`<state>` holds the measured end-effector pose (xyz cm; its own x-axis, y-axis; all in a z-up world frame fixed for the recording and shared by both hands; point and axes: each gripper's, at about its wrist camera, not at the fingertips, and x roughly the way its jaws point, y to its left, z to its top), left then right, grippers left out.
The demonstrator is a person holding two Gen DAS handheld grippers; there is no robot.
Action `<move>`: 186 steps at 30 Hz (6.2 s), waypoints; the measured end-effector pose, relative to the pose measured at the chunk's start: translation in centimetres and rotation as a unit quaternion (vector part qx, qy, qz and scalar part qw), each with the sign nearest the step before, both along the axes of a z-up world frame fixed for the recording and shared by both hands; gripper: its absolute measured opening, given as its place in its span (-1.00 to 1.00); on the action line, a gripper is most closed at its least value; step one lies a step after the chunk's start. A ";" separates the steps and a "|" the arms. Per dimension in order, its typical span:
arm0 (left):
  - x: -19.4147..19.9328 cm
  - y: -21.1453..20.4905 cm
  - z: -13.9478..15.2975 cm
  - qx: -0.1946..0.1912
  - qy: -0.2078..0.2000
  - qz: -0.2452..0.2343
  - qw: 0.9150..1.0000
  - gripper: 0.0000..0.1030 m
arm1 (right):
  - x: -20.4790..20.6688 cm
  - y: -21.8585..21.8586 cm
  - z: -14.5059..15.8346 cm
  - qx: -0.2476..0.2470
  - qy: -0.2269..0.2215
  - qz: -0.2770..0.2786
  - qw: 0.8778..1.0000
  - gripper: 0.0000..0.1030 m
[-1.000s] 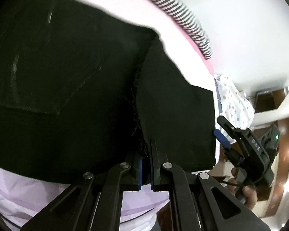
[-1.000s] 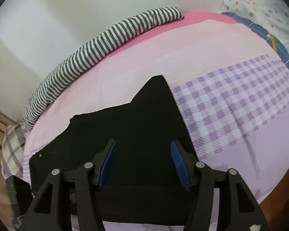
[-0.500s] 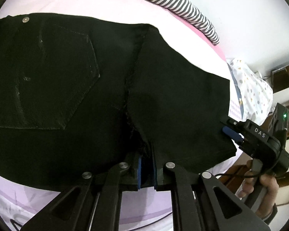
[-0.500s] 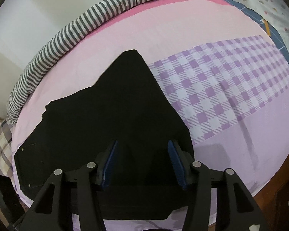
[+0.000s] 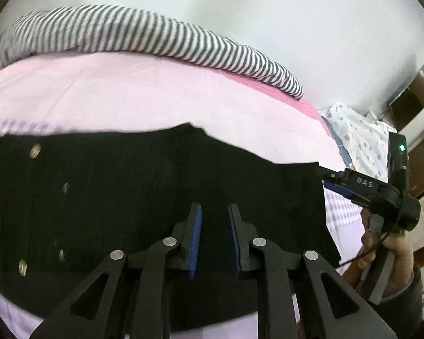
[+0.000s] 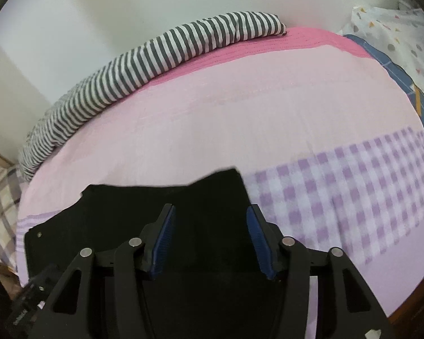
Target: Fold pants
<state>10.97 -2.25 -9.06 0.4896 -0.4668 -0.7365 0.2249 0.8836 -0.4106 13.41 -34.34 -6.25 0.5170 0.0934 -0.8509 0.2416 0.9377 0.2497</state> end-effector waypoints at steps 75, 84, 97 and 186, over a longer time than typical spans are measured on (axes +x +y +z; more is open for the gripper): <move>-11.5 23.9 -2.2 -0.265 0.065 0.218 0.937 0.17 | -9.4 8.3 1.2 0.026 0.003 0.113 0.993 0.43; -12.3 27.5 -5.4 -0.286 0.096 0.287 0.909 0.24 | -8.6 11.1 1.0 0.040 0.005 0.132 0.990 0.44; -11.1 29.9 -8.2 -0.298 0.106 0.328 0.890 0.24 | -8.1 11.6 0.5 0.037 0.015 0.126 0.991 0.44; -4.3 -1.8 -1.9 0.045 0.058 -0.071 0.995 -0.33 | -6.1 -1.6 -5.2 0.274 0.020 0.123 0.954 0.14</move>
